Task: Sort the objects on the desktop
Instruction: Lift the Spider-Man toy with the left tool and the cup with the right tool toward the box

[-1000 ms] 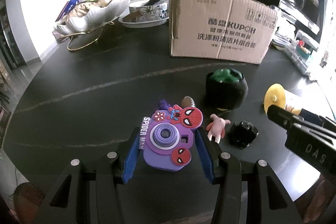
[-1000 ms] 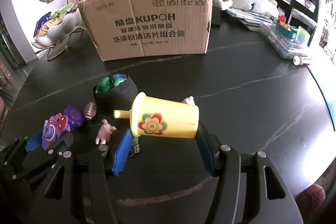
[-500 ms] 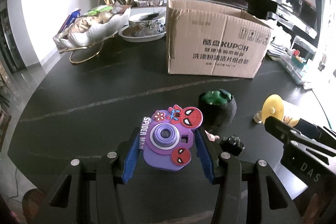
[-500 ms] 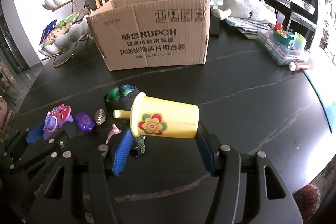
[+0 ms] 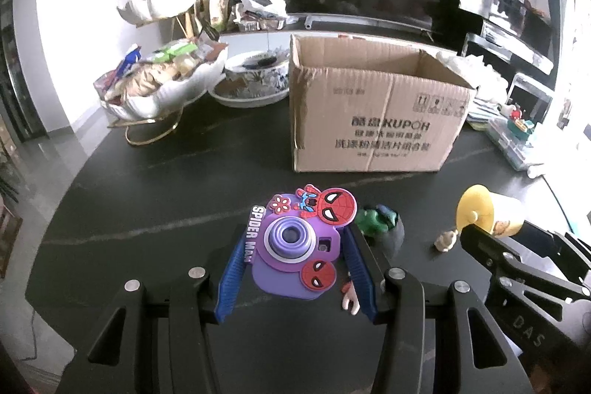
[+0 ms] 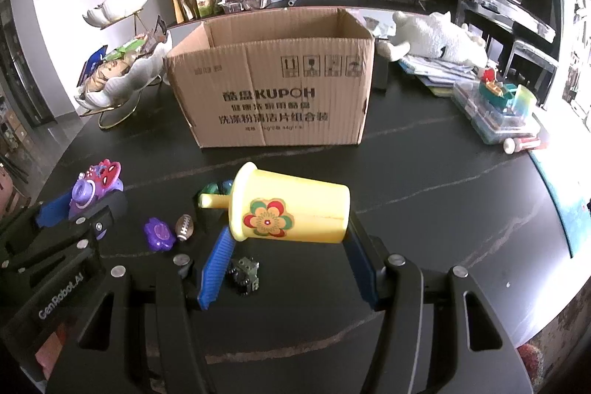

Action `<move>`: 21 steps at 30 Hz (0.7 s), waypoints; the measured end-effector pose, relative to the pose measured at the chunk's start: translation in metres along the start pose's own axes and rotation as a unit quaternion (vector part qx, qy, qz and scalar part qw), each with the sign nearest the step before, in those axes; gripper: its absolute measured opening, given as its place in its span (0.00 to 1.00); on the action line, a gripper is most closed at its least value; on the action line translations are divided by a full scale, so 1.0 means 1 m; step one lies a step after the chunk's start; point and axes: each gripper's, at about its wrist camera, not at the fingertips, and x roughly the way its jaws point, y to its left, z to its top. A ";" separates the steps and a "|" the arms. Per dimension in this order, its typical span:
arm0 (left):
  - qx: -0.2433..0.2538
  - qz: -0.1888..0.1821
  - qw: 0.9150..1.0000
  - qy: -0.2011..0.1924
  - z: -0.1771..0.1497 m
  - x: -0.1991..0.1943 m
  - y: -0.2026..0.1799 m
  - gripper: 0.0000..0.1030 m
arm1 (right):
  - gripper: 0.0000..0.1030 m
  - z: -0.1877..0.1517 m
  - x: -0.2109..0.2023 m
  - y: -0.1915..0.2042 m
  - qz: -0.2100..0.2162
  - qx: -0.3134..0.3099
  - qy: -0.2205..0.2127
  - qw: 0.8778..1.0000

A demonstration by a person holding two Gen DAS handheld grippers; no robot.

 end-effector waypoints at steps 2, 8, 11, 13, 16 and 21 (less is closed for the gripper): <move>0.001 -0.002 1.000 -0.006 0.006 -0.002 -0.001 0.46 | 0.54 0.004 -0.002 0.001 -0.001 -0.003 -0.004 1.000; 0.002 -0.007 1.000 -0.014 0.023 -0.006 -0.003 0.46 | 0.54 0.017 -0.006 0.003 -0.001 -0.009 -0.015 1.000; 0.003 -0.009 1.000 -0.014 0.031 -0.004 -0.004 0.46 | 0.54 0.024 -0.007 0.004 0.001 -0.013 -0.019 1.000; 0.002 -0.012 1.000 -0.016 0.036 -0.004 -0.004 0.46 | 0.54 0.028 -0.006 0.004 0.003 -0.015 -0.019 1.000; 0.002 -0.014 1.000 -0.020 0.043 -0.004 -0.005 0.46 | 0.54 0.035 -0.006 0.005 0.004 -0.016 -0.022 1.000; 0.007 -0.016 0.999 -0.026 0.056 -0.003 -0.008 0.46 | 0.54 0.045 -0.005 0.003 0.004 -0.016 -0.028 0.999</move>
